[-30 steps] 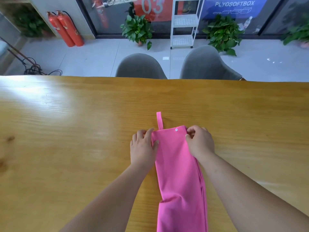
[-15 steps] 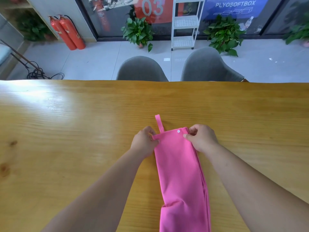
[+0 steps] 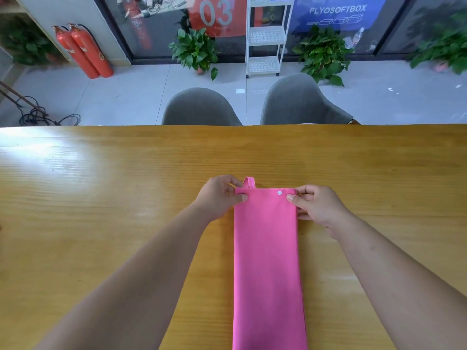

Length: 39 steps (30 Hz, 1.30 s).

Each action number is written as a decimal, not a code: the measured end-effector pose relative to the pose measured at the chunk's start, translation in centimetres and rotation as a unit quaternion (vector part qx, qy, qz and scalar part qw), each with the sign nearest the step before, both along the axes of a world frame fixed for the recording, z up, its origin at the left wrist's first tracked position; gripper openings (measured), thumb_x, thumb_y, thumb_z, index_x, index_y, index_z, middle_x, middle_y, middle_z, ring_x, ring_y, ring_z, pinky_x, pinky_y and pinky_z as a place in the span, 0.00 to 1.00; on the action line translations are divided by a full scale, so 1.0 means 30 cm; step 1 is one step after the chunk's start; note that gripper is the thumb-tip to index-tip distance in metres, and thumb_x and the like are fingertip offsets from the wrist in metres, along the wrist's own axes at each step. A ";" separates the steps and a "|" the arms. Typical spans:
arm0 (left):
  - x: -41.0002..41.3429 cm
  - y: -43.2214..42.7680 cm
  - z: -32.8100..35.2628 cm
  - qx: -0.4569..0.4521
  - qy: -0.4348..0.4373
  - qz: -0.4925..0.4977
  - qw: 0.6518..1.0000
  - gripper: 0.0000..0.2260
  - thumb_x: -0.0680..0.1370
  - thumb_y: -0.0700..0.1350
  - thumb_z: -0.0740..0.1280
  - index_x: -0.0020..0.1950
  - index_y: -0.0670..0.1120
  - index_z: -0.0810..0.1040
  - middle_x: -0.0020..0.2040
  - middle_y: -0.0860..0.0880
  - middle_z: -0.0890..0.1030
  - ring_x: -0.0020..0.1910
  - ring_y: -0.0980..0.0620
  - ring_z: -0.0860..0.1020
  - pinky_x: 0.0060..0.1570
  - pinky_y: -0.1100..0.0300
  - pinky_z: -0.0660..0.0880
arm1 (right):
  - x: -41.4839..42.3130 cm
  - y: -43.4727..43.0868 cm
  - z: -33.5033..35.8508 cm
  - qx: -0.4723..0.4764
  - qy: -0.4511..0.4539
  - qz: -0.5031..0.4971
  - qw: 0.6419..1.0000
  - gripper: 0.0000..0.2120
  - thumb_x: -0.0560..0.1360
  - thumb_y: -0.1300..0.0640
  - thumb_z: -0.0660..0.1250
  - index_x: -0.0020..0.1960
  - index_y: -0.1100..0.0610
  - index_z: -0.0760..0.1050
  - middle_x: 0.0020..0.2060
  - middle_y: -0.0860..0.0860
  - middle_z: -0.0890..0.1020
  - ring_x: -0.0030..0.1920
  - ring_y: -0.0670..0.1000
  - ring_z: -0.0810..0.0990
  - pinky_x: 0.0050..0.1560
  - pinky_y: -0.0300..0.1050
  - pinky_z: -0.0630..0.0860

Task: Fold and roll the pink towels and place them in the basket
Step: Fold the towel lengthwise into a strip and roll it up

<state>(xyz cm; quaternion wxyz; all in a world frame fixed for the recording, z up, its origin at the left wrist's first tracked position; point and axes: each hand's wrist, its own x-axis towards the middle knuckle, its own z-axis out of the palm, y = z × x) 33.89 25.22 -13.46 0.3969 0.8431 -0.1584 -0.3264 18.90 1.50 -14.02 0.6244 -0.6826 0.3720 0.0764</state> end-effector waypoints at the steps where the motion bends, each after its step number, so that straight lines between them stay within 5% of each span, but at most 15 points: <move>1: 0.004 0.001 0.001 0.007 0.008 -0.002 1.000 0.08 0.75 0.49 0.79 0.50 0.56 0.83 0.42 0.51 0.87 0.40 0.49 0.84 0.41 0.46 0.81 | 0.000 -0.006 0.005 -0.004 0.002 0.001 1.000 0.09 0.78 0.56 0.77 0.56 0.57 0.83 0.45 0.52 0.89 0.48 0.54 0.89 0.52 0.53 0.86; 6: 0.038 0.018 0.066 -0.121 0.106 0.004 0.987 0.07 0.76 0.43 0.80 0.50 0.45 0.85 0.42 0.47 0.84 0.43 0.51 0.82 0.53 0.52 0.81 | 0.009 -0.067 0.088 0.029 -0.037 0.037 0.998 0.07 0.78 0.62 0.75 0.55 0.62 0.82 0.47 0.58 0.89 0.47 0.55 0.88 0.51 0.49 0.86; 13: 0.000 0.014 0.071 -0.224 0.140 0.050 0.963 0.12 0.77 0.39 0.78 0.59 0.45 0.82 0.38 0.48 0.78 0.41 0.53 0.77 0.52 0.58 0.77 | 0.003 -0.063 0.121 0.040 -0.085 0.038 0.995 0.06 0.78 0.66 0.74 0.54 0.64 0.83 0.46 0.59 0.88 0.46 0.53 0.87 0.53 0.50 0.86; 17: -0.007 0.020 0.052 -0.176 0.082 0.076 0.978 0.12 0.77 0.42 0.78 0.58 0.49 0.83 0.38 0.47 0.80 0.39 0.53 0.77 0.44 0.63 0.76 | -0.015 -0.064 0.073 -0.027 -0.059 0.003 0.998 0.04 0.77 0.64 0.76 0.52 0.59 0.85 0.44 0.57 0.89 0.45 0.53 0.87 0.59 0.61 0.84; 22: -0.037 -0.036 -0.008 -0.076 -0.045 0.077 0.993 0.12 0.79 0.46 0.76 0.60 0.54 0.81 0.40 0.55 0.84 0.37 0.58 0.80 0.37 0.64 0.75 | -0.002 -0.055 0.006 -0.161 -0.030 0.022 0.986 0.03 0.77 0.57 0.77 0.48 0.49 0.85 0.40 0.49 0.88 0.44 0.52 0.87 0.50 0.50 0.82; 24: -0.068 -0.047 -0.052 0.004 -0.122 0.082 0.989 0.13 0.81 0.48 0.72 0.65 0.57 0.78 0.46 0.58 0.83 0.45 0.58 0.81 0.43 0.60 0.76 | 0.000 -0.013 -0.033 -0.258 0.011 0.047 0.965 0.05 0.78 0.56 0.75 0.50 0.46 0.83 0.44 0.45 0.87 0.46 0.47 0.84 0.49 0.45 0.78; 29: -0.182 -0.006 -0.133 0.067 -0.245 0.037 0.966 0.21 0.83 0.48 0.66 0.77 0.54 0.70 0.70 0.53 0.74 0.69 0.50 0.73 0.67 0.49 0.73 | -0.069 0.171 -0.085 -0.489 -0.014 0.088 0.868 0.22 0.78 0.61 0.69 0.72 0.54 0.76 0.69 0.54 0.75 0.69 0.60 0.72 0.70 0.57 0.72; 32: -0.234 0.079 -0.201 0.095 -0.295 -0.004 0.951 0.23 0.84 0.51 0.65 0.79 0.53 0.68 0.79 0.52 0.68 0.78 0.48 0.66 0.76 0.48 0.65 | -0.122 0.356 -0.091 -0.526 -0.017 0.198 0.827 0.24 0.83 0.51 0.64 0.78 0.51 0.71 0.79 0.53 0.67 0.80 0.59 0.62 0.79 0.61 0.63; 35: -0.237 0.168 -0.267 0.141 -0.340 -0.051 0.929 0.25 0.86 0.57 0.61 0.83 0.52 0.63 0.85 0.52 0.59 0.85 0.49 0.53 0.82 0.45 0.57 | -0.139 0.466 -0.150 -0.533 0.043 0.311 0.786 0.32 0.85 0.36 0.51 0.86 0.45 0.49 0.86 0.53 0.46 0.85 0.61 0.42 0.82 0.66 0.49; 39: -0.224 0.241 -0.283 0.184 -0.375 -0.138 0.898 0.30 0.87 0.63 0.53 0.86 0.52 0.56 0.87 0.51 0.50 0.86 0.49 0.44 0.83 0.43 0.53 | -0.119 0.449 -0.190 -0.532 0.077 0.321 0.780 0.36 0.82 0.28 0.45 0.85 0.39 0.38 0.85 0.50 0.36 0.84 0.61 0.34 0.82 0.68 0.46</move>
